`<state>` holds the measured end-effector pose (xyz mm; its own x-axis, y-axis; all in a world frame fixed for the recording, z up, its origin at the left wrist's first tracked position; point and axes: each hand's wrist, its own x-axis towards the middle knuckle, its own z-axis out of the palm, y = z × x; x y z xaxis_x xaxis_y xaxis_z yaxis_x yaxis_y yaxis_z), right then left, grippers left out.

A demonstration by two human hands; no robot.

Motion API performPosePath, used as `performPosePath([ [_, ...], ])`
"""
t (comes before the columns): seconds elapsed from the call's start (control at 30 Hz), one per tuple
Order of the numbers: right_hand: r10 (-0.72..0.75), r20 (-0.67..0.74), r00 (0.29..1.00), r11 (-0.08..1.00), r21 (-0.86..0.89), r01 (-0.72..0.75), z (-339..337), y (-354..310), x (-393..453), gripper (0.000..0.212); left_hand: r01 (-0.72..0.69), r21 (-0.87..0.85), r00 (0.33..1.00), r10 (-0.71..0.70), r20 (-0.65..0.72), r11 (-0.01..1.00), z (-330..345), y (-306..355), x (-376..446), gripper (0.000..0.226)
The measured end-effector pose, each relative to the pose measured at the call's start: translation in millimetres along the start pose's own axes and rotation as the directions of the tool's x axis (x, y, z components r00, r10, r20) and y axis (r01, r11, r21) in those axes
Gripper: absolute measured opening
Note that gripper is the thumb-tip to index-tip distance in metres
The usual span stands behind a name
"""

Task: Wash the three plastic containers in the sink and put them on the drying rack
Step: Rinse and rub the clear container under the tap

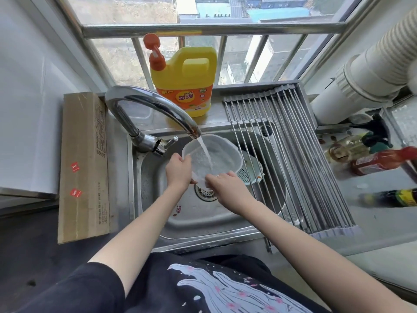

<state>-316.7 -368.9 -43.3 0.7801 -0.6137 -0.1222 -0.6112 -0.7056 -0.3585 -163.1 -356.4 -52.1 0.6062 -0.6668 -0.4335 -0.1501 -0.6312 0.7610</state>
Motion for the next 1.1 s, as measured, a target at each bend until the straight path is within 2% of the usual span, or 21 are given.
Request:
performPosePath([
  [0.1, 0.1, 0.035, 0.994, 0.932, 0.346, -0.106, -4, 1, 4, 0.009, 0.021, -0.075, 0.998, -0.017, 0.052, 0.997, -12, 0, 3, 0.034],
  [0.2, 0.274, 0.066, 0.959, 0.737, 0.626, -0.254, -9, -5, 7, 0.014, 0.036, -0.112, 0.998, -0.031, 0.047, 0.993, -24, -10, 11, 0.039],
  [0.3, 0.369, 0.096, 0.924, 0.574, 0.759, -0.308, -12, -9, 12, 0.019, 0.049, -0.029, 0.997, -0.048, 0.054, 0.998, -34, -27, 17, 0.046],
  [0.37, 0.409, 0.086, 0.909, 0.488, 0.821, -0.297, -16, -10, 16, 0.023, 0.082, -0.037, 0.996, -0.08, 0.046, 0.996, -39, -35, 16, 0.047],
  [0.47, 0.444, 0.077, 0.893, 0.404, 0.872, -0.276, -22, -11, 20, 0.025, 0.167, -0.086, 0.985, -0.163, 0.047, 0.982, -42, -42, 18, 0.043],
  [0.53, 0.479, 0.09, 0.873, 0.311, 0.913, -0.265, -26, -11, 23, 0.025, 0.258, -0.148, 0.962, -0.239, 0.133, 0.955, -43, -45, 21, 0.046],
  [0.63, 0.566, 0.185, 0.803, 0.107, 0.95, -0.294, -23, -6, 28, 0.022, 0.381, -0.155, 0.905, -0.333, 0.264, 0.912, -41, -46, 21, 0.052],
  [0.7, 0.596, 0.277, 0.754, -0.06, 0.951, -0.302, -18, -3, 30, 0.017, 0.479, -0.24, 0.846, -0.37, 0.385, 0.845, -40, -44, 14, 0.053],
  [0.77, 0.613, 0.379, 0.693, -0.27, 0.925, -0.267, -13, 0, 30, 0.021, 0.58, -0.328, 0.762, -0.355, 0.542, 0.746, -40, -44, 9, 0.06],
  [0.83, 0.606, 0.458, 0.651, -0.413, 0.88, -0.235, -10, 3, 29, 0.028, 0.617, -0.365, 0.733, -0.341, 0.588, 0.697, -40, -47, 9, 0.065],
  [0.9, 0.587, 0.512, 0.627, -0.511, 0.835, -0.203, -7, 4, 27, 0.034, 0.64, -0.416, 0.733, -0.353, 0.581, 0.646, -43, -52, 10, 0.063],
  [0.97, 0.553, 0.583, 0.595, -0.62, 0.765, -0.174, -5, 4, 23, 0.038, 0.65, -0.513, 0.742, -0.323, 0.587, 0.56, -47, -55, 9, 0.051],
  [1.03, 0.505, 0.63, 0.591, -0.702, 0.698, -0.144, 1, 4, 21, 0.04, 0.651, -0.603, 0.744, -0.23, 0.627, 0.46, -49, -56, 7, 0.041],
  [1.1, 0.449, 0.655, 0.608, -0.732, 0.66, -0.171, 6, 1, 20, 0.038, 0.676, -0.663, 0.718, -0.086, 0.69, 0.322, -46, -50, 2, 0.047],
])
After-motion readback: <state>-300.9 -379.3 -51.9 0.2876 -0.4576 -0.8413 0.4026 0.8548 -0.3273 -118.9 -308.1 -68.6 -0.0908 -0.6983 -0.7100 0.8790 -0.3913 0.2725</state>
